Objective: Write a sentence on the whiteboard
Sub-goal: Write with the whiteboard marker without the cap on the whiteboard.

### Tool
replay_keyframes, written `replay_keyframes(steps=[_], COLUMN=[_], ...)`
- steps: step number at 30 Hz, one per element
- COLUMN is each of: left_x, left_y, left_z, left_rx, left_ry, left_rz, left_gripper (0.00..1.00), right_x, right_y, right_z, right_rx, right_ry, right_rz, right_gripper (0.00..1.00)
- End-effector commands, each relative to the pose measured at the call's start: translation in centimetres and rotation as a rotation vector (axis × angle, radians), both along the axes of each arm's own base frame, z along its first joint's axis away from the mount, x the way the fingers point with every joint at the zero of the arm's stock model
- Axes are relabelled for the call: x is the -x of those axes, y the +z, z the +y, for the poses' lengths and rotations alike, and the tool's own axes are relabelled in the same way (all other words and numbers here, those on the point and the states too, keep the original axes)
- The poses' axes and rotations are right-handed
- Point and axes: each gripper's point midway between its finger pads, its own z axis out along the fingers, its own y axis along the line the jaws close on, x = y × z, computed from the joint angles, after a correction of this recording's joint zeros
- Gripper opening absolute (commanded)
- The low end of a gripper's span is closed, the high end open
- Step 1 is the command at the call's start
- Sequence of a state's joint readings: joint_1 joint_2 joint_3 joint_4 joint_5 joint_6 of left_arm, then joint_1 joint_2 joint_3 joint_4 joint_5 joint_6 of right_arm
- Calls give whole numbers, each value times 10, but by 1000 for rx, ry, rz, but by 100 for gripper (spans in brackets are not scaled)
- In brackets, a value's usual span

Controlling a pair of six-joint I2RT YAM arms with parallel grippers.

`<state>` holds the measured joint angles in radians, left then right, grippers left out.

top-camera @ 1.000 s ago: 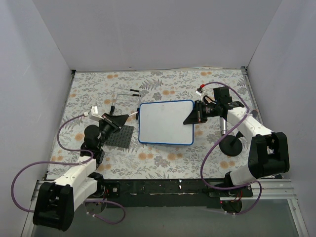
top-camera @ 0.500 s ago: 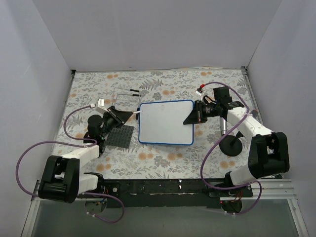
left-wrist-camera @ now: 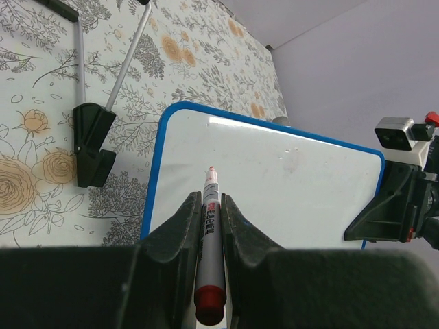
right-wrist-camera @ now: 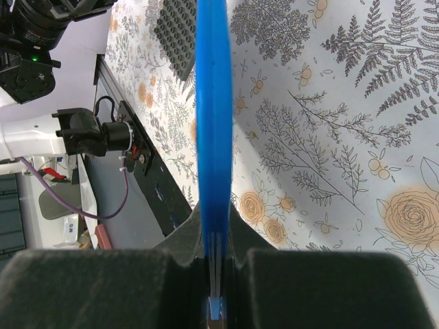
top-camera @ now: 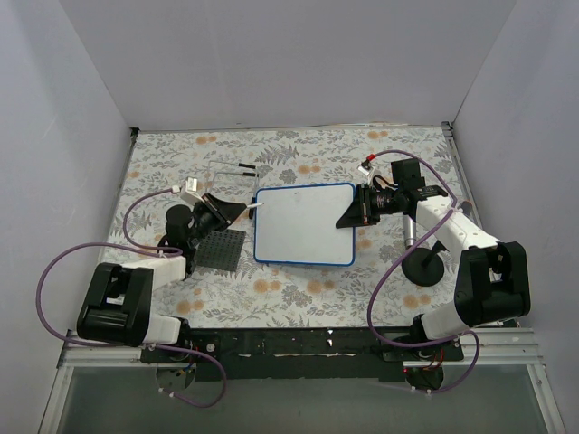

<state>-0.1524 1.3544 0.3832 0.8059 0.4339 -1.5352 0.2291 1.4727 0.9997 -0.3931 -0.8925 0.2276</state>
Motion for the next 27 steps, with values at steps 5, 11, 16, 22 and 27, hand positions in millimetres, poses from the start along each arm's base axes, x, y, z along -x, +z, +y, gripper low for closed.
replay_keyframes(steps=[5,11,16,22,27], left_x=[-13,-20,-21,-21,-21], left_y=[14,13,9,5,2], left_z=[1,-1,-1,-1,-2], left_rx=[-20,-28,-42,-55,-63], left_ry=[4,-5,-10,-13,-22], left_rz=[-71,-70,-62,-52,-48], left_gripper=[0,0,0,0,0], right_x=[-4,-4,-3,-3,-4], right_y=[-10,-11,-10,-11,-11], right_z=[-4,-4,-4,-4,-5], right_rx=[45,46,45,46,47], right_ry=[3,2,4,3,1], right_rz=[-41,-38,-44,-39,-39], right_gripper=[1,1,1,1,1])
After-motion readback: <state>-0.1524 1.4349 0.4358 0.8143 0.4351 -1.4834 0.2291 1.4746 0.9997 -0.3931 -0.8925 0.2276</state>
